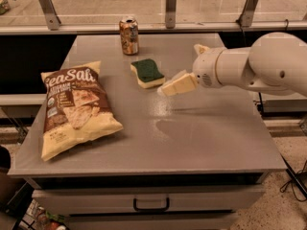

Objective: Pick sponge

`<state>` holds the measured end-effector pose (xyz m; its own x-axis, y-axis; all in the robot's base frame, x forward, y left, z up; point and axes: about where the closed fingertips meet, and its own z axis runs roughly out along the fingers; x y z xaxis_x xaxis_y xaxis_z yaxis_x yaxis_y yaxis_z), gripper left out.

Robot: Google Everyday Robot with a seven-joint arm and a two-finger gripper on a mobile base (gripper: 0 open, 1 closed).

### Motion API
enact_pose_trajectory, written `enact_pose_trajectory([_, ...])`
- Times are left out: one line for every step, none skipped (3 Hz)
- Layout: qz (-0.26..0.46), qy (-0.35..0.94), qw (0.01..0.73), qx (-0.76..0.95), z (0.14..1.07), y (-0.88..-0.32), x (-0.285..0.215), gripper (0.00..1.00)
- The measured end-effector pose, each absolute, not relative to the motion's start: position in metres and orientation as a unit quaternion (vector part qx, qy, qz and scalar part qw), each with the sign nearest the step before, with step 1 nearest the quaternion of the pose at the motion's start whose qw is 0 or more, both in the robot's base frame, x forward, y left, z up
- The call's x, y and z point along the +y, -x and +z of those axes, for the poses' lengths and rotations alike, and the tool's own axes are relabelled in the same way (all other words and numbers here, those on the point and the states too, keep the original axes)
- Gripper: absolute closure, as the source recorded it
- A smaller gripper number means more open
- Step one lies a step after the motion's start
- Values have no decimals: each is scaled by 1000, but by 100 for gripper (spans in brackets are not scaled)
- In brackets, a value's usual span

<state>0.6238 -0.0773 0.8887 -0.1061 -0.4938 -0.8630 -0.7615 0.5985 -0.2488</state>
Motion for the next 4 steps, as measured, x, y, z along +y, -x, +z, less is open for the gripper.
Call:
enact_pose_trajectory([135, 431, 519, 726, 876, -637, -64, 0])
enact_pose_trajectory([148, 431, 525, 719, 866, -650, -52, 0])
enact_pose_trajectory([167, 431, 527, 713, 855, -667, -40, 0])
enact_pose_trajectory([195, 421, 532, 709, 845, -680, -28, 0])
